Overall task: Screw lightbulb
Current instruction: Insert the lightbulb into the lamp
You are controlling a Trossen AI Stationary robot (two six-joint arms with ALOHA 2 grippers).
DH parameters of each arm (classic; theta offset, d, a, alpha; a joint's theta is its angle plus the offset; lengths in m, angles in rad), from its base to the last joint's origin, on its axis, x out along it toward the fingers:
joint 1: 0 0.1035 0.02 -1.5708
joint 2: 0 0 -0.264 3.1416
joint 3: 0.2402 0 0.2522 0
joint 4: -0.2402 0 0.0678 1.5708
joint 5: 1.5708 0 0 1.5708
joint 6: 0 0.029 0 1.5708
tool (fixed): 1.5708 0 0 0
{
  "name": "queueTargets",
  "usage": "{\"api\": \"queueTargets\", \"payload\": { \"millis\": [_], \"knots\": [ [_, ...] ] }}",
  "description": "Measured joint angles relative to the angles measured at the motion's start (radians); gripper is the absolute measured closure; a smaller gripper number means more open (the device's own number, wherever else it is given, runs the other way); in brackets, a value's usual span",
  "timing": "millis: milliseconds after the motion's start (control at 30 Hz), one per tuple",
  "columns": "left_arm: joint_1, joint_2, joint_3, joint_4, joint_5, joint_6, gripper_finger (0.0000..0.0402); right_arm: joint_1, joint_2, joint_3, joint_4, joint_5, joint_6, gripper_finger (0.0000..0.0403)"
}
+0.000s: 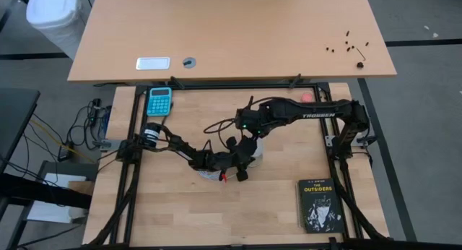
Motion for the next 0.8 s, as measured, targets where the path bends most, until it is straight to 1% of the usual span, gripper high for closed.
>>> {"api": "queueTargets", "payload": {
  "millis": [167,333,500,600,700,800],
  "knots": [
    [0.000,0.000,0.000,0.000,0.000,0.000,0.0206,0.011,0.000,0.040,-0.059,0.038,-0.080,0.0087],
    [0.000,0.000,0.000,0.000,-0.001,-0.001,0.0206,0.013,-0.001,0.077,-0.127,0.049,-0.115,0.0087],
    [0.000,0.001,0.000,0.000,-0.001,0.001,0.0207,0.030,-0.001,0.142,-0.186,0.055,-0.128,0.0087],
    [0.000,0.001,0.000,0.000,-0.001,0.001,0.0207,0.051,-0.001,0.206,-0.244,0.103,-0.123,0.0087],
    [0.000,0.001,0.000,0.000,-0.001,0.001,0.0207,0.083,-0.001,0.289,-0.310,0.176,-0.098,0.0087],
    [0.000,0.001,0.000,0.001,-0.001,0.005,0.0207,0.112,-0.001,0.375,-0.366,0.227,-0.080,0.0087]
  ]
}}
